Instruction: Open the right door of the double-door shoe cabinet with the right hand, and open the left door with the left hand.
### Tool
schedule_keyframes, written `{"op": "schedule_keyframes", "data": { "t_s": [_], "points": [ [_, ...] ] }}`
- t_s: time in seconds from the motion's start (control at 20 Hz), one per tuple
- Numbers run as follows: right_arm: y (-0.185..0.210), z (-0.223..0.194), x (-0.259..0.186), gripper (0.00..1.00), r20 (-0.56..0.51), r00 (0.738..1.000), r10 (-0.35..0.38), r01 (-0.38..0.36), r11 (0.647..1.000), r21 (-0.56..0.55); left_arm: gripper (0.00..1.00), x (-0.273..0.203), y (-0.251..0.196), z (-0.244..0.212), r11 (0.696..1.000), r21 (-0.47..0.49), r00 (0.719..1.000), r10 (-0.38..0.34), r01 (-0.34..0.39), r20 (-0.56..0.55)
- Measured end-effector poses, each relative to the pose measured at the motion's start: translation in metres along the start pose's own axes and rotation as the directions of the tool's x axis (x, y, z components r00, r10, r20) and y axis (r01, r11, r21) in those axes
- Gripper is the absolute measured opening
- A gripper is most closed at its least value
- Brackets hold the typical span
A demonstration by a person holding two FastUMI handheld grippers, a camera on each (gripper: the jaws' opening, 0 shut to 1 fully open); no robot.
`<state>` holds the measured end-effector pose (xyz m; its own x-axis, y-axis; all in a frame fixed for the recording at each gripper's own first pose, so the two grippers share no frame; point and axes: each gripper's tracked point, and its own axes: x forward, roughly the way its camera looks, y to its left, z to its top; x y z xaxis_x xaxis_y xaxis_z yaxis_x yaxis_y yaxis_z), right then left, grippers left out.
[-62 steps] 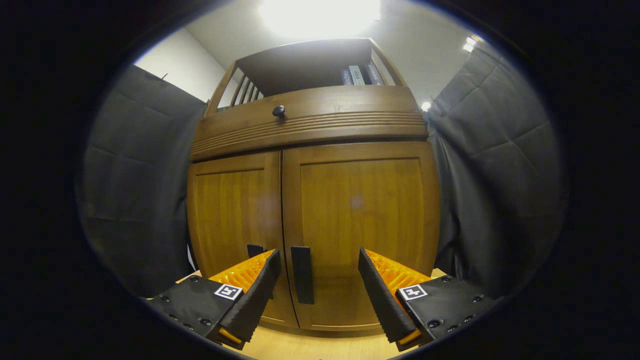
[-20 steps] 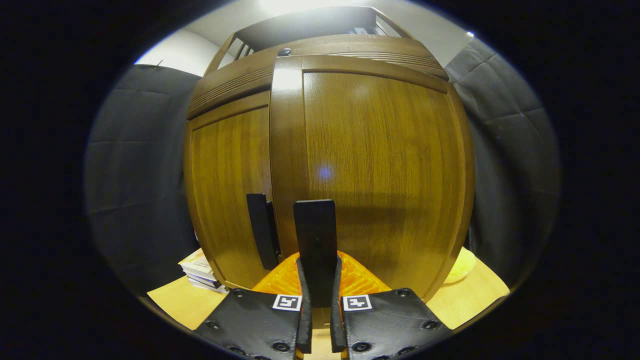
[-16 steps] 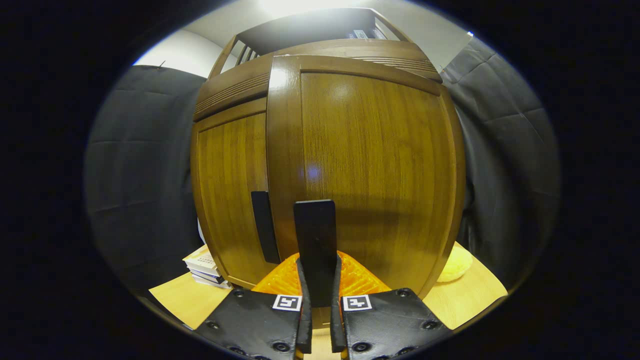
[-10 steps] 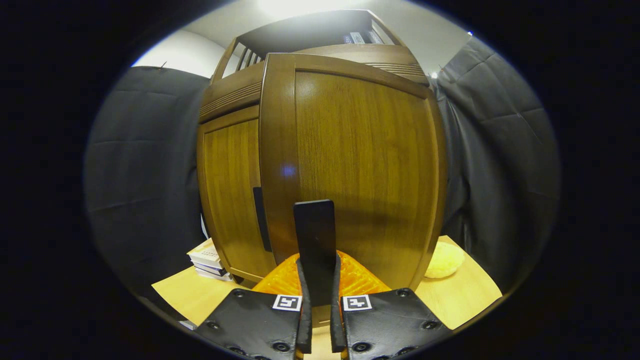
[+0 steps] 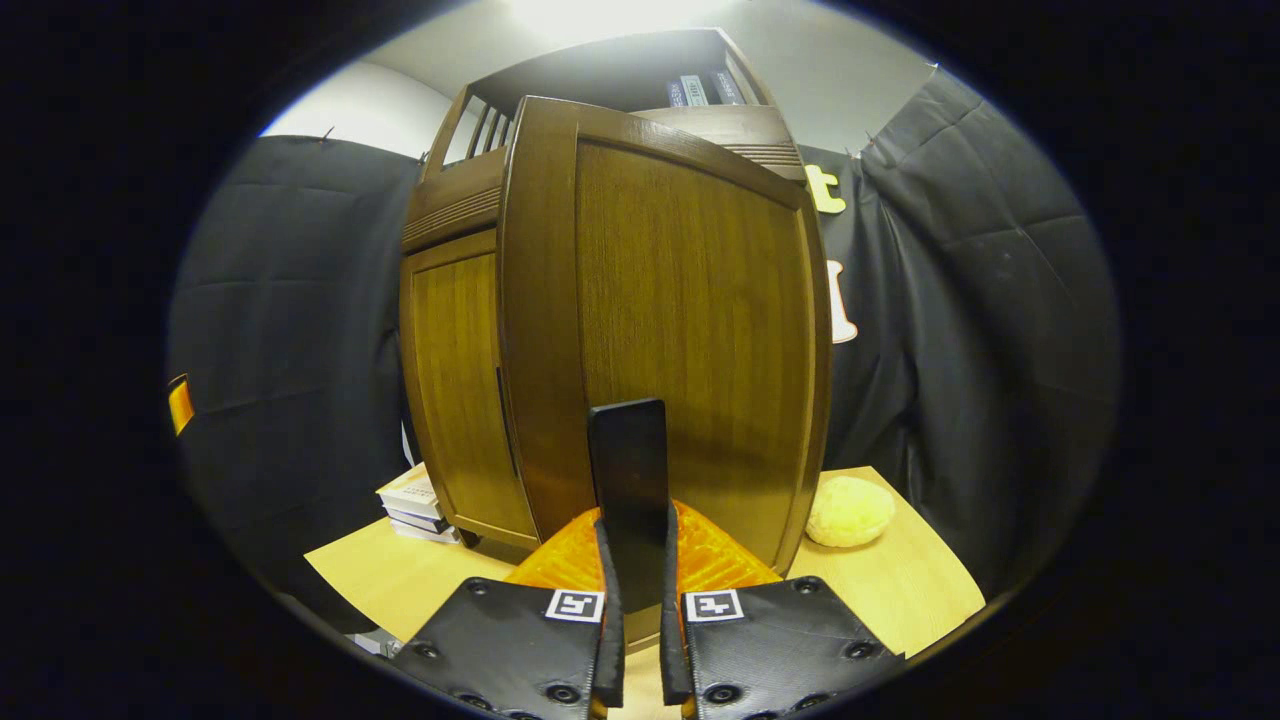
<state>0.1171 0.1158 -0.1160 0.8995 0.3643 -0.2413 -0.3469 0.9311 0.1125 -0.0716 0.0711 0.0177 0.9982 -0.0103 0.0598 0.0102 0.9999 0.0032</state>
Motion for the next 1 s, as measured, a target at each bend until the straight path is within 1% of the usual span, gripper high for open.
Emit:
{"op": "schedule_keyframes", "data": {
  "t_s": [0.05,0.1,0.15,0.2,0.25,0.3,0.35,0.4,0.45,0.55,0.8,0.85,1.0],
  "points": [
    [-0.004,-0.001,-0.004,0.16,-0.003,1.000,-0.001,0.001,1.000,0.002,0.96,0.001,-0.001,0.001,1.000,-0.003,1.000,-0.014,0.014,0.001],
    [-0.008,0.000,-0.008,0.16,-0.002,1.000,-0.004,0.004,1.000,-0.003,0.96,0.002,-0.003,0.002,1.000,-0.007,1.000,-0.028,0.028,0.003],
    [-0.013,-0.001,-0.012,0.12,-0.002,1.000,-0.008,0.008,1.000,-0.013,0.96,0.004,-0.004,0.003,0.999,-0.009,0.999,-0.040,0.040,0.003],
    [-0.018,-0.001,-0.015,0.12,-0.002,1.000,-0.011,0.011,1.000,-0.019,0.96,0.011,-0.005,0.001,0.999,-0.011,0.999,-0.051,0.051,0.002],
    [-0.022,-0.001,-0.018,0.16,-0.004,1.000,-0.014,0.014,1.000,-0.019,0.96,0.014,-0.011,-0.001,0.998,-0.015,0.998,-0.062,0.062,0.002],
    [-0.026,0.000,-0.022,0.12,-0.007,1.000,-0.014,0.014,1.000,-0.017,0.96,0.017,-0.020,-0.002,0.997,-0.016,0.997,-0.071,0.071,0.001],
    [-0.030,-0.001,-0.025,0.16,-0.009,1.000,-0.016,0.016,1.000,-0.015,0.96,0.020,-0.024,-0.001,0.997,-0.019,0.997,-0.081,0.081,0.003],
    [-0.035,0.000,-0.029,0.12,-0.010,1.000,-0.019,0.019,1.000,-0.016,0.96,0.022,-0.030,0.001,0.996,-0.021,0.996,-0.090,0.091,0.005],
    [-0.039,-0.001,-0.031,0.16,-0.010,1.000,-0.025,0.025,1.000,-0.018,0.96,0.023,-0.035,0.002,0.995,-0.023,0.995,-0.100,0.100,0.006],
    [-0.049,-0.001,-0.037,0.16,-0.010,0.999,-0.037,0.036,0.999,-0.019,0.96,0.027,-0.046,0.004,0.993,-0.027,0.993,-0.116,0.116,0.008],
    [-0.074,-0.002,-0.050,0.15,-0.014,0.998,-0.065,0.065,0.998,-0.018,0.95,0.027,-0.072,0.005,0.987,-0.040,0.988,-0.156,0.156,0.003],
    [-0.080,-0.002,-0.052,0.12,-0.014,0.997,-0.072,0.072,0.997,-0.016,0.94,0.028,-0.075,0.006,0.986,-0.039,0.987,-0.162,0.162,0.004],
    [-0.098,0.000,-0.058,0.12,-0.013,0.995,-0.094,0.094,0.996,-0.007,0.95,0.030,-0.079,0.005,0.983,-0.038,0.984,-0.181,0.181,0.002]
  ]
}}
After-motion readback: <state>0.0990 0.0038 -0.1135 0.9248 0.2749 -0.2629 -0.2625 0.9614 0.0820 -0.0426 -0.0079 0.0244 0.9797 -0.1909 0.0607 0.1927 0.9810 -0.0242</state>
